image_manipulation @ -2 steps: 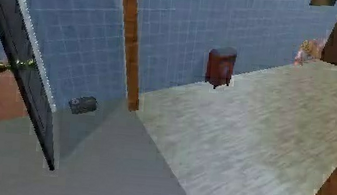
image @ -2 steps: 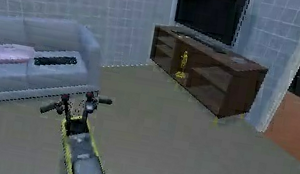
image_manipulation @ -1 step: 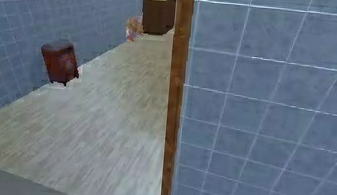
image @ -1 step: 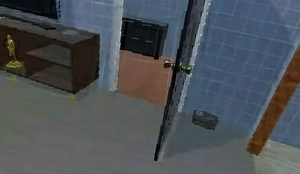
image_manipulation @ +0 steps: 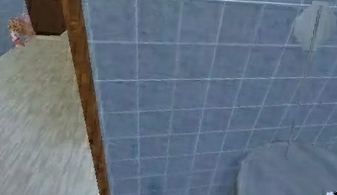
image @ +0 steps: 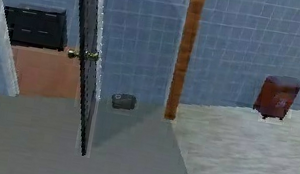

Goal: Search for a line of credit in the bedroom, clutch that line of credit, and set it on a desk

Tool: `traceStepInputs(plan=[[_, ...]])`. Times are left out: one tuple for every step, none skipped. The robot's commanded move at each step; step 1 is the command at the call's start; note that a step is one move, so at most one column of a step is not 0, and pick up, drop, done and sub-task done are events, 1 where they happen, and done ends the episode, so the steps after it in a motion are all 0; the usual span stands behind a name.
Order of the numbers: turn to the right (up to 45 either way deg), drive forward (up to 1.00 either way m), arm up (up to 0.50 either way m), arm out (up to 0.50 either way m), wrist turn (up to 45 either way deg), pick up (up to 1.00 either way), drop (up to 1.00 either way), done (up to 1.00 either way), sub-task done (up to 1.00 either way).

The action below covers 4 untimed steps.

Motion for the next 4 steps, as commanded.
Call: traceStepInputs(plan=[[0.0, 0.35, 0.00, 0.00, 0.0, 0.00, 0.00, 0.00, 0.00], [-33.0, 0.00, 0.00, 0.00, 0.0, 0.00, 0.00, 0.00, 0.00], [0.0, 0.15, 0.00, 0.00, 0.0, 0.00, 0.00, 0.00, 0.00], [-33.0, 0.00, 0.00, 0.00, 0.0, 0.00, 0.00, 0.00, 0.00]])
